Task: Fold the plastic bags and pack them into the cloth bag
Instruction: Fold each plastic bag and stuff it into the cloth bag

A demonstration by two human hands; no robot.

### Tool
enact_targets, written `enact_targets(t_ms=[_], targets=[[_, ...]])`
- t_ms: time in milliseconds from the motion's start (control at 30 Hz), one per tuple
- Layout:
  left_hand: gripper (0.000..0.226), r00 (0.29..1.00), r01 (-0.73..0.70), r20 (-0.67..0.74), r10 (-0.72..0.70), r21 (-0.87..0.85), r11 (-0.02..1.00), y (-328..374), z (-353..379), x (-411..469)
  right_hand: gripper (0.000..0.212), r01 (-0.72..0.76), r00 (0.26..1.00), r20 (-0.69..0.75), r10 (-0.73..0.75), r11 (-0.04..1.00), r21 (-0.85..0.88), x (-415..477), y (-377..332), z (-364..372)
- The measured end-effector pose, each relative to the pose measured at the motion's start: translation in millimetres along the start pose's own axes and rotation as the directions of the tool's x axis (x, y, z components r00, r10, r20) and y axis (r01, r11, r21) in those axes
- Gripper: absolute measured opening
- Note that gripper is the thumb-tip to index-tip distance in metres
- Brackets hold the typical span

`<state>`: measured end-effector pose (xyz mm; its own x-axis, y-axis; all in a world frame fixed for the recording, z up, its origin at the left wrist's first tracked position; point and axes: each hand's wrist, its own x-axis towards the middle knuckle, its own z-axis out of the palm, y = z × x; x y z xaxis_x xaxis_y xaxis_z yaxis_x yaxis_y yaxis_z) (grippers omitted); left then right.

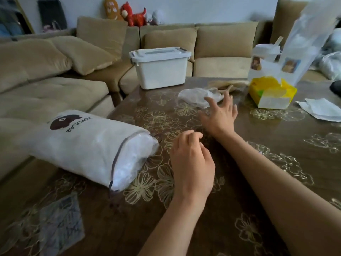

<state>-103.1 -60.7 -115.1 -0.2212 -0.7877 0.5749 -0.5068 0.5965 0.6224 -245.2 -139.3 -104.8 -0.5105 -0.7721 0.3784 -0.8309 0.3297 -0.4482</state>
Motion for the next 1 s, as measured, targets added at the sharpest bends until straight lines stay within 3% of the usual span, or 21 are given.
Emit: enact_targets(t_ms=[67,167,267,367,467,533,567,600,633,667,700,767,833,867,900,933,967,1000], targets=[[0.025,0.999,0.034,0.028,-0.035,0.014,0.999,-1,2,2,0.065,-0.083,0.99,0.107,0.089,0.995,-0.06,10,5,11],[0.025,0.997,0.059,0.052,-0.059,0.011,0.998,-3,0,2,0.072,-0.01,0.994,0.107,0.024,0.992,-0.127,8,5,17],[0.025,0.985,0.15,0.091,-0.146,-0.029,0.988,3,-6,2,0.055,0.093,0.992,-0.088,-0.091,0.995,0.023,-9,5,1],[0.024,0.936,0.35,0.116,-0.333,-0.209,0.913,2,-14,1,0.039,0.155,0.959,-0.268,-0.091,0.961,0.227,-47,-1,-19],[0.026,0.87,0.483,0.122,-0.477,-0.398,0.78,3,-25,-2,0.037,0.314,0.927,-0.298,-0.227,0.905,0.288,-97,0,-46],[0.039,0.779,0.614,0.282,-0.56,-0.525,0.59,3,-30,2,0.035,0.541,0.835,-0.226,-0.501,0.823,0.176,-131,11,-68],[0.051,0.686,0.71,0.444,-0.577,-0.583,0.396,5,-33,4,0.032,0.656,0.753,-0.17,-0.635,0.746,0.118,-144,19,-77],[0.063,0.578,0.787,0.622,-0.527,-0.595,0.161,6,-35,7,0.029,0.742,0.669,-0.128,-0.732,0.666,0.075,-154,26,-84],[0.072,0.486,0.84,0.75,-0.449,-0.543,0.003,11,-37,9,0.025,0.794,0.606,-0.115,-0.787,0.606,0.046,-161,33,-96],[0.072,0.422,0.87,0.823,-0.38,-0.486,-0.086,13,-42,9,0.019,0.817,0.576,-0.129,-0.808,0.573,0.061,-165,32,-100],[0.063,0.403,0.883,0.845,-0.351,-0.46,-0.093,20,-44,8,0.013,0.814,0.58,-0.192,-0.791,0.571,0.108,-168,31,-105],[0.03,0.44,0.877,0.79,-0.428,-0.48,0.016,22,-36,5,0.01,0.728,0.682,-0.374,-0.628,0.629,0.272,-165,25,-108],[0.032,0.467,0.854,0.704,-0.535,-0.515,0.068,21,-26,-2,0.009,0.448,0.871,-0.436,-0.225,0.727,0.52,-159,22,-110],[0.04,0.479,0.843,0.678,-0.557,-0.533,0.076,22,-23,-3,0.014,0.234,0.94,-0.342,0.003,0.726,0.647,-154,29,-112],[0.046,0.496,0.831,0.653,-0.572,-0.549,0.093,22,-20,-4,0.036,-0.018,0.971,-0.148,0.189,0.672,0.74,-149,34,-117],[0.048,0.518,0.819,0.639,-0.569,-0.564,0.111,25,-18,-5,0.067,-0.245,0.952,0.081,0.295,0.579,0.778,-144,41,-123],[0.048,0.543,0.808,0.642,-0.541,-0.575,0.128,28,-16,-5,0.091,-0.391,0.911,0.263,0.316,0.469,0.792,-140,51,-127],[0.047,0.562,0.804,0.67,-0.485,-0.58,0.131,30,-15,-4,0.095,-0.473,0.878,0.383,0.288,0.39,0.79,-136,59,-131]])
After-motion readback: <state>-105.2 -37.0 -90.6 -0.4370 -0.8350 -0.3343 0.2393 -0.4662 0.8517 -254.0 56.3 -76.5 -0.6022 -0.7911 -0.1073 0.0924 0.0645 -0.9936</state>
